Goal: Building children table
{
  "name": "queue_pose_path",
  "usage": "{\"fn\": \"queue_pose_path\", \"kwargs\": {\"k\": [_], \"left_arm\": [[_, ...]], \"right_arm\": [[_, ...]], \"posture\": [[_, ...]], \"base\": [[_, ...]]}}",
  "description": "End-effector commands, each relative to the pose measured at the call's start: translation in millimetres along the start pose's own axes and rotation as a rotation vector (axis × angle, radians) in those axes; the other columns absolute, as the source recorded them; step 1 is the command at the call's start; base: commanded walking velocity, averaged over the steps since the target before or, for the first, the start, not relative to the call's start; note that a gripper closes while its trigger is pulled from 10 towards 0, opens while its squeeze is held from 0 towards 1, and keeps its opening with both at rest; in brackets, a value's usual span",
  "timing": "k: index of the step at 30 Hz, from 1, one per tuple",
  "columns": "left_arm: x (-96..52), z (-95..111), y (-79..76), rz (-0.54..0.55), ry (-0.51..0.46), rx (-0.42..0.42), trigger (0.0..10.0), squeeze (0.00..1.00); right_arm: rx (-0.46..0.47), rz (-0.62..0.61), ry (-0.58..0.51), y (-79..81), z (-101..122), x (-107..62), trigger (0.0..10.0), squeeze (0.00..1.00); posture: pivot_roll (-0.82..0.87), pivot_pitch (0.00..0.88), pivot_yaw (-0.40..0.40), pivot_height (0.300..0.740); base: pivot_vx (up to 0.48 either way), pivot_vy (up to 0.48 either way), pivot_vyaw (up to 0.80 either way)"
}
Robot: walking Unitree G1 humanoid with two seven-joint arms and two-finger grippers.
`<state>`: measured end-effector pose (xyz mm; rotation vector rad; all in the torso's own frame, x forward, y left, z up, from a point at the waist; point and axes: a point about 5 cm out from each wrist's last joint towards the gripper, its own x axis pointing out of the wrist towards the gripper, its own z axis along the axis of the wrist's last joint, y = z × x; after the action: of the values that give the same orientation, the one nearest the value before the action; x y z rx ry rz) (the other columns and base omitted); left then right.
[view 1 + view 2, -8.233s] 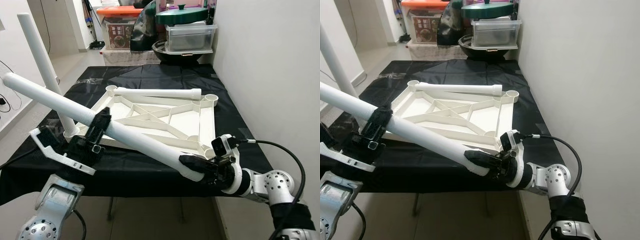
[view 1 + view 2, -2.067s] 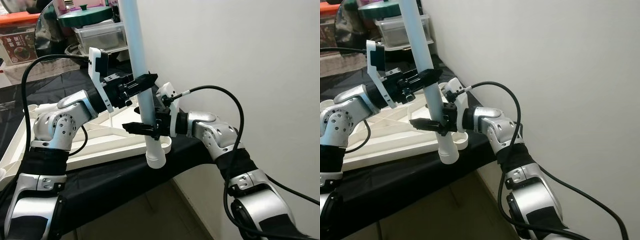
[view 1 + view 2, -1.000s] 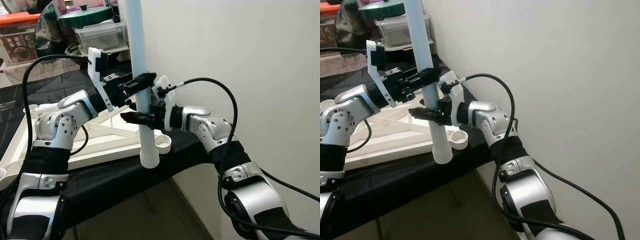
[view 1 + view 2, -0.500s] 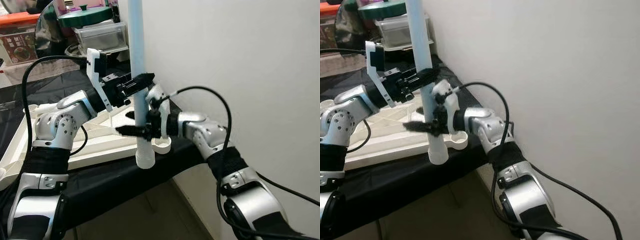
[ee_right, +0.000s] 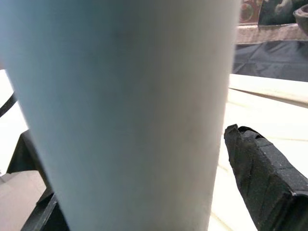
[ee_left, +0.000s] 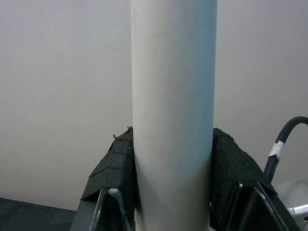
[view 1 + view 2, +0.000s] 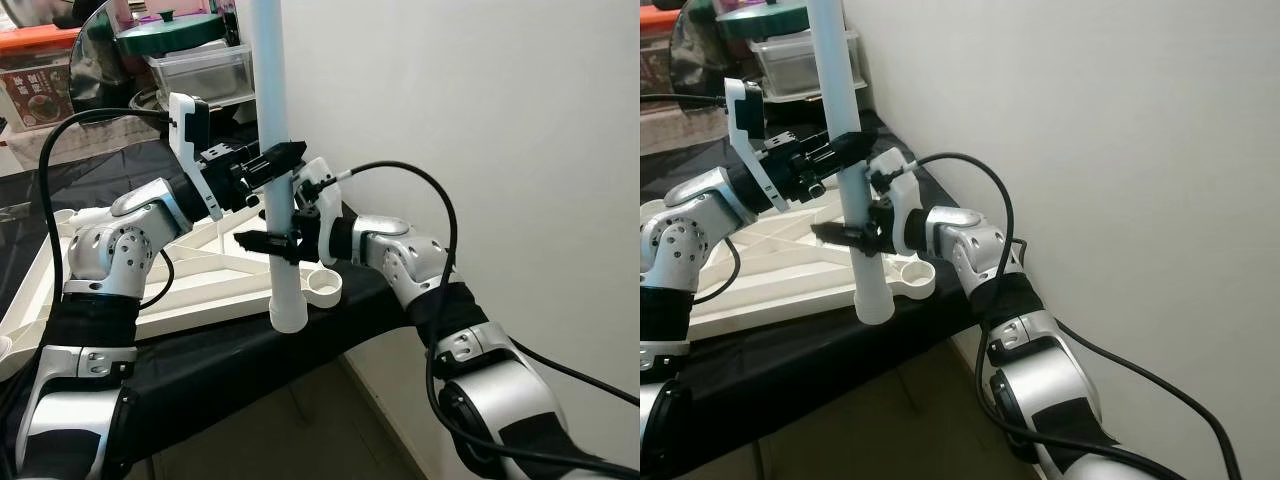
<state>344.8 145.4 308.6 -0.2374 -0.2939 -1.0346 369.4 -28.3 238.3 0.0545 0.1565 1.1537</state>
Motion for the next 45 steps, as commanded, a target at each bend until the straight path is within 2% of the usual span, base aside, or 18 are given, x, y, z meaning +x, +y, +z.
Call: {"fn": "queue_pose_path", "kwargs": {"k": [1,6,7,8,9,19,26,27,35,39,40,43,45], "left_arm": [[6.9,5,-5.2,-0.042,-0.021,0.01,10.0,0.0],[6.8,5,-4.5,-0.041,-0.021,0.012,10.0,0.0],[6.6,6,-4.1,-0.04,-0.022,0.014,10.0,0.0],[6.6,6,-4.1,-0.04,-0.022,0.014,10.0,0.0],[6.3,6,-3.8,-0.038,-0.024,0.015,10.0,0.0],[7.0,4,-4.0,-0.032,-0.023,0.013,10.0,0.0],[7.8,-1,-2.2,-0.001,0.013,-0.032,10.0,0.0],[8.0,-2,-2.0,0.002,0.01,-0.045,10.0,1.0],[4.4,-3,-5.1,0.008,-0.014,-0.029,10.0,1.0],[0.4,-2,-1.2,0.081,-0.013,0.015,10.0,1.0],[-4.3,-1,0.0,0.108,-0.024,0.012,10.0,0.0],[-19.3,1,0.5,0.164,-0.051,0.006,10.0,0.0],[-22.3,1,0.5,0.177,-0.049,0.011,10.0,0.0]], "right_arm": [[-0.001,0.023,0.0,6.4,3,8.3,10.0,0.0],[-0.002,0.056,0.007,10.0,2,9.2,10.0,0.0],[-0.003,0.064,0.007,10.9,2,9.4,3.8,0.0],[-0.003,0.064,0.007,10.9,2,9.4,3.8,0.0],[-0.003,0.07,0.009,11.8,1,9.7,0.0,0.0],[-0.007,0.095,0.012,15.8,1,12.5,0.0,0.0],[-0.003,0.093,0.009,15.8,2,12.4,0.0,0.0],[-0.003,0.092,0.009,15.7,2,12.3,0.0,0.0],[0.001,0.075,-0.006,12.1,3,9.1,0.0,0.0],[0.0,0.061,-0.012,9.0,4,6.7,0.0,0.0],[-0.003,0.043,-0.021,5.8,5,4.5,0.0,0.0],[-0.005,-0.038,-0.084,-7.8,16,-4.6,0.0,0.0],[-0.006,-0.053,-0.1,-10.4,18,-6.7,0.0,0.0]], "posture": [[-0.04,0.0,0.035,0.74],[-0.04,0.0,0.035,0.74],[-0.04,0.0,0.035,0.74],[-0.04,0.0,0.035,0.74],[-0.04,0.0,0.035,0.74],[-0.04,0.0,0.031,0.74],[-0.04,0.0,0.031,0.74],[-0.04,0.0,0.033,0.74],[-0.04,0.0,0.034,0.74],[-0.04,0.0,0.032,0.74],[-0.04,0.0,0.032,0.74],[-0.04,0.0,0.032,0.74],[-0.04,0.0,0.032,0.74]], "base": [[0.0,0.0,0.0],[0.0,0.0,0.0],[0.0,0.0,0.0],[0.0,0.0,0.0],[0.0,0.0,0.0],[0.0,0.0,0.0],[0.0,0.0,0.0],[0.0,0.0,0.0],[0.0,0.0,0.0],[0.0,0.0,0.0],[0.0,0.0,0.0],[0.0,0.0,0.0],[0.0,0.0,0.0]]}}
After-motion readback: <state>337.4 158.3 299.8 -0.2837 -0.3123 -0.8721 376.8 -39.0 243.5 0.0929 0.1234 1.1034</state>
